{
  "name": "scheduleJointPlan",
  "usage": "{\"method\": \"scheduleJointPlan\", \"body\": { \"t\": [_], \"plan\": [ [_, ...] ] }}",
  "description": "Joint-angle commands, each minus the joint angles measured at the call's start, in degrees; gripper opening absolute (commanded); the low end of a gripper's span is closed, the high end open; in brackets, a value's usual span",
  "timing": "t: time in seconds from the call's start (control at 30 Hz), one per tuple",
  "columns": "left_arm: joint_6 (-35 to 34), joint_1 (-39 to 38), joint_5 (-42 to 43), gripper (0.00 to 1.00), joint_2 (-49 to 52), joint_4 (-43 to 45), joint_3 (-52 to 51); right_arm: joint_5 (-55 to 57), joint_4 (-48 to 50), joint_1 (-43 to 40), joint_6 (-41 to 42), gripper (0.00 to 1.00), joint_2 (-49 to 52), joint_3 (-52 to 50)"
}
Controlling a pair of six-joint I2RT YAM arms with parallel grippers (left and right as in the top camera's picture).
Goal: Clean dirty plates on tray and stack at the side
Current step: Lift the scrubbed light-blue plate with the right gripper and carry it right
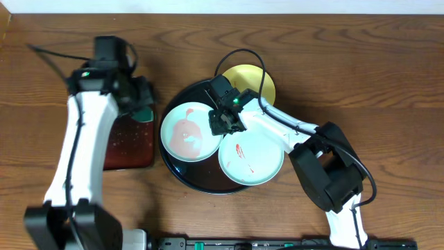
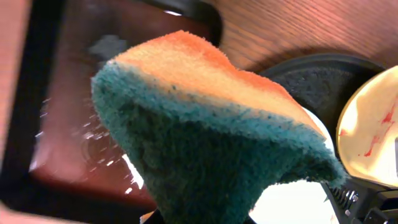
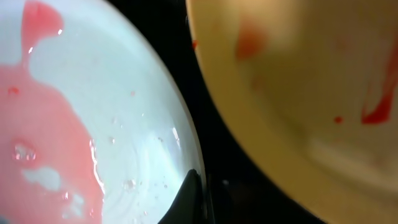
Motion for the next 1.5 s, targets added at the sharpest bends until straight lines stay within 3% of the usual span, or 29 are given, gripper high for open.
{"method": "scheduleJointPlan", "body": {
  "t": [0.0, 0.23, 0.43, 1.1, 1.47],
  "plan": [
    [0.6, 3.2, -2.1, 0.08, -2.4, -1.2, 0.9, -2.1, -1.1, 0.6, -3.6, 0.01, -6.6, -0.7],
    [0.6, 4.8, -2.1, 0.08, -2.4, -1.8, 0.2, 6.7, -3.9, 0.6, -3.6, 0.01, -16.2, -0.7],
    [0.6, 4.8, -2.1, 0.08, -2.3, -1.7, -0.1, 20.6, -7.6, 2.5, -5.9, 0.01, -20.7, -0.7],
    [0.5, 4.8, -2.6, 0.08, -2.3, -1.7, -0.1, 79.0, -6.5, 27.1, -6.6, 0.01, -21.4, -0.7],
    [0.5, 4.8, -2.6, 0.08, -2.3, -1.7, -0.2, 78.3, -6.8, 27.6, -6.5, 0.01, -21.4, -0.7]
  ]
}}
